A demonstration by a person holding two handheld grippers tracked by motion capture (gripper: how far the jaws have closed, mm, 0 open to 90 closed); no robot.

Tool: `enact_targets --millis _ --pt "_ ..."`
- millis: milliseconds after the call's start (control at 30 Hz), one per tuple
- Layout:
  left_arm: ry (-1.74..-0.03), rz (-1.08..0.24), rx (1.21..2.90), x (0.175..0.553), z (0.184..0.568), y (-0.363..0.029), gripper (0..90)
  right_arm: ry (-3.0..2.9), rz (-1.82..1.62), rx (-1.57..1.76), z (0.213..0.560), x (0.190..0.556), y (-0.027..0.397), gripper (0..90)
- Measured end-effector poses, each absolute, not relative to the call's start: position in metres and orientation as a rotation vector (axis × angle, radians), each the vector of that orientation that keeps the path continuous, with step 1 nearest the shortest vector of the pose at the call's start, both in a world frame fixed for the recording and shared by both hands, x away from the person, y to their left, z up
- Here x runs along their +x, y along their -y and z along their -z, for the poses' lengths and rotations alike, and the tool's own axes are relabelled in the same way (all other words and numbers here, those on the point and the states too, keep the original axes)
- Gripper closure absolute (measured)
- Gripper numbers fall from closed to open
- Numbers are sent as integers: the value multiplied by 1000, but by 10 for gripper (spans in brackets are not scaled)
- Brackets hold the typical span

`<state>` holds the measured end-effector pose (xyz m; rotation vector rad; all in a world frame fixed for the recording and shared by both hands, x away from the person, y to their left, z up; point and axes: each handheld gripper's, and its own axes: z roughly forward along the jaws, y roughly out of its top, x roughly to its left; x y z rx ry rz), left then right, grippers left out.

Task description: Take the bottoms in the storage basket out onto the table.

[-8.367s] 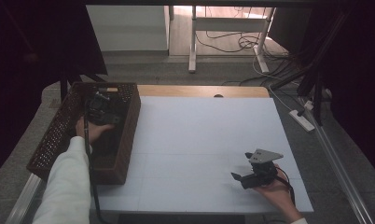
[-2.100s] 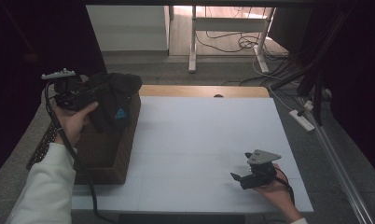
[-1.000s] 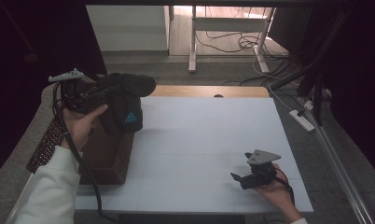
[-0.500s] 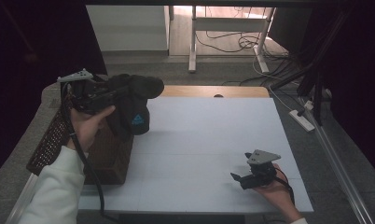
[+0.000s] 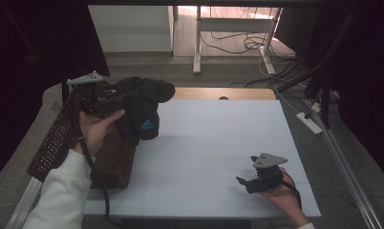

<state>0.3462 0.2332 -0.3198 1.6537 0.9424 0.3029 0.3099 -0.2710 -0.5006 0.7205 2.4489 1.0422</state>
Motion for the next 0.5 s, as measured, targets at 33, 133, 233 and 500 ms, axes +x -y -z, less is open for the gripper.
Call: enact_targets --millis 33,133,233,500 --pt "-942 -300 1654 346 320 -233 801 -2449 -1042 721 501 310 271 66" --pt "-936 -292 1656 346 321 -230 801 -2448 -1042 722 501 310 271 66" --pt "-932 -284 1659 346 322 -227 801 -2448 -1042 721 501 310 271 66" --pt "-913 -260 1670 346 325 -217 801 -2447 -1047 722 501 310 271 66"
